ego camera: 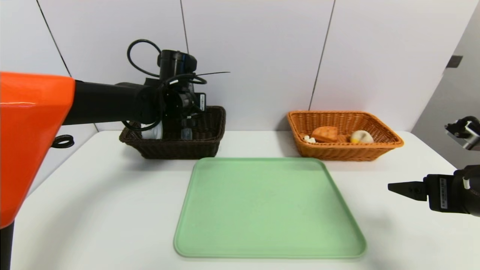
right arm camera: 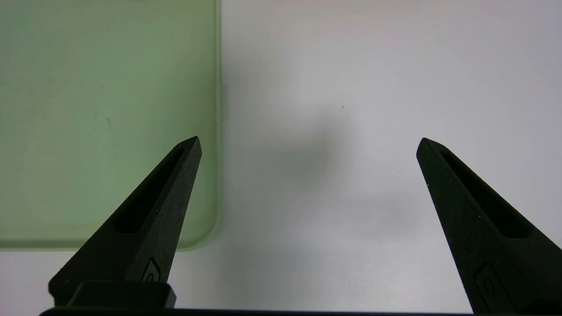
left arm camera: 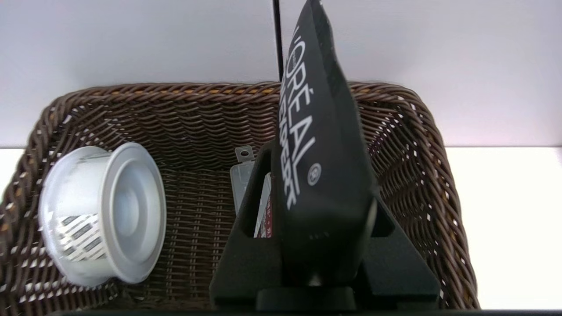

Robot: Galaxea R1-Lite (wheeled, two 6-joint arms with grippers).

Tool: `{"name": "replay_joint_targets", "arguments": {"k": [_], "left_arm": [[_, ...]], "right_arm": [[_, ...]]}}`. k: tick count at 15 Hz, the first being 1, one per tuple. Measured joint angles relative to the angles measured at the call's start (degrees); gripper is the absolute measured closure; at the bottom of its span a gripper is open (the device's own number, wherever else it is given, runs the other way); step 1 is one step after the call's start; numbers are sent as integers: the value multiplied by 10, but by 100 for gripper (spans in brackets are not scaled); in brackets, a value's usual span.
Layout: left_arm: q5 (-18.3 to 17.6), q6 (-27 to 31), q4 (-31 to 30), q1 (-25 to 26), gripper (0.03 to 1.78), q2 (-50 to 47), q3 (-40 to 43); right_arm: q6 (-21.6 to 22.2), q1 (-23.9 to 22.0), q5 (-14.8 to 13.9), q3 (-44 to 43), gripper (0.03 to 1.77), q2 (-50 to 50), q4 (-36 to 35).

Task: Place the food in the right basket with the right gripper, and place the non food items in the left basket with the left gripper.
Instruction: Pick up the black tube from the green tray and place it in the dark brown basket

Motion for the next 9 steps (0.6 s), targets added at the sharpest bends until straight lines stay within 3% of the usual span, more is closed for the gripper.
{"name": "replay_joint_targets", "arguments": {"k": [3, 9], "left_arm": [[-1, -9, -35, 4, 143, 25, 2], [0, -13, -44, 3, 143, 55, 2]], "right_arm": [[-1, -1, -1, -2, 10, 4, 0], [0, -1, -1, -5, 10, 9, 1]]}}
